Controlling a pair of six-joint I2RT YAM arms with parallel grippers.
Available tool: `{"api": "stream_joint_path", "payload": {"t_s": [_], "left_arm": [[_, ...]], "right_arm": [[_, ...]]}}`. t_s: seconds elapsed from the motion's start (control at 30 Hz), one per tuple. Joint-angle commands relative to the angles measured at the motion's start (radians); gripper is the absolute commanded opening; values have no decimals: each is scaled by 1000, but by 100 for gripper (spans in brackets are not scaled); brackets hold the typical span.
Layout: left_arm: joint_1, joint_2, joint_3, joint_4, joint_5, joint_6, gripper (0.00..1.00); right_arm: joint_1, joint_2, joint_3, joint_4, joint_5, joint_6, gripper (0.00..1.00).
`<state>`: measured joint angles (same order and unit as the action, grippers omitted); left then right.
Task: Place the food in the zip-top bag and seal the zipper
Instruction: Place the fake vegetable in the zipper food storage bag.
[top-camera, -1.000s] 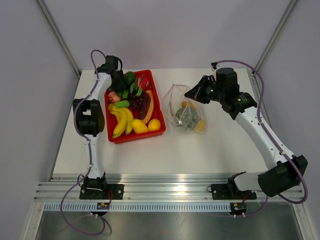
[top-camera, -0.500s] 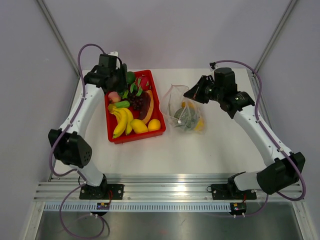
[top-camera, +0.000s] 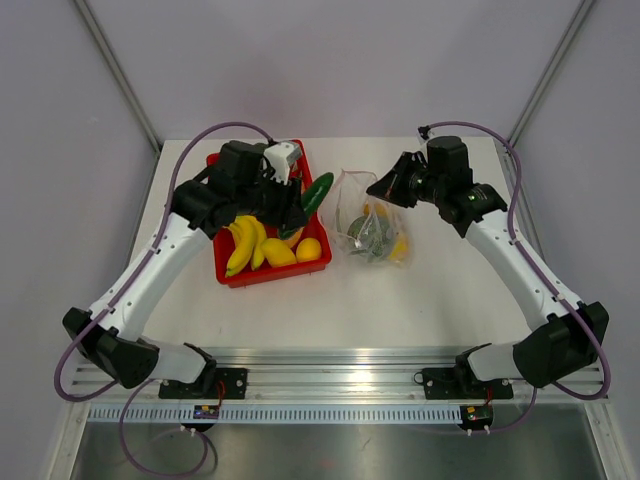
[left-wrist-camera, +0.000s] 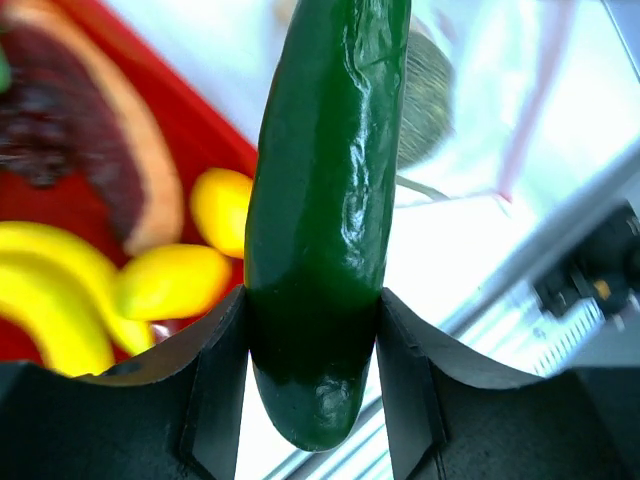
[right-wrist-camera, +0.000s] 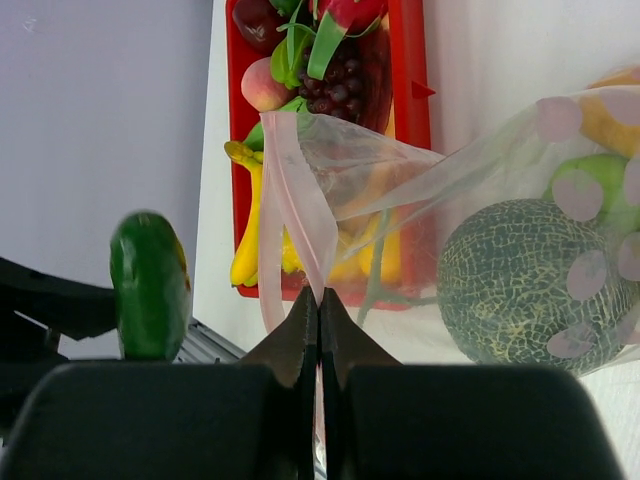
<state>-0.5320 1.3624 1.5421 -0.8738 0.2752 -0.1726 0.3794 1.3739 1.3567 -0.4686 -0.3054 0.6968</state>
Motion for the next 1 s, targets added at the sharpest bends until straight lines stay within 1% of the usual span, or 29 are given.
{"api": "stream_joint_path", "payload": {"t_s": [0.0, 0.03, 0.13, 0.23, 0.27, 0.33, 0.37, 0.43, 0.47, 0.53, 0.6, 0.7, 0.83, 0.93, 0.97], "left_arm": [[-49, -22, 10, -5, 113, 61, 0], [-84, -16, 19, -20, 46, 68, 0], [-118, -8, 38, -50, 15, 88, 0], [-135, 24, 90, -45, -19, 42, 0], [-135, 44, 107, -18, -74, 6, 0], [-135, 59, 124, 34, -117, -118, 0], [-135, 60, 110, 121, -102, -164, 0], [-140, 61, 79, 212, -32, -252, 0], [-144, 64, 61, 270, -51, -283, 0], [-155, 79, 58, 303, -71, -320, 0], [-157, 133, 124, 250, -73, -338, 0], [-166, 167, 200, 155, -71, -327, 0], [-172, 150, 207, 75, -61, -294, 0], [-175, 152, 202, -38, -85, -236, 0], [-177, 155, 199, -54, -93, -213, 0]], "right_arm": [[0, -44, -4, 27, 11, 1, 0], [0, -48, -5, 24, 14, 0, 0], [0, -58, -7, 22, 14, 0, 0], [1, -64, -11, 25, 11, 4, 0], [0, -67, -16, 25, 8, 7, 0], [0, -76, -19, 28, 12, 13, 0], [0, -79, -25, 31, 14, 13, 0], [0, -85, -27, 28, 12, 13, 0], [0, -88, -25, 27, 12, 13, 0], [0, -99, -28, 18, 17, 10, 0], [1, -111, -28, 4, 22, 6, 0], [0, -122, -28, -5, 32, 0, 0], [0, -125, -28, -5, 26, 1, 0], [0, -127, -31, -4, 26, 0, 0], [0, -125, -31, -2, 25, 0, 0]]}}
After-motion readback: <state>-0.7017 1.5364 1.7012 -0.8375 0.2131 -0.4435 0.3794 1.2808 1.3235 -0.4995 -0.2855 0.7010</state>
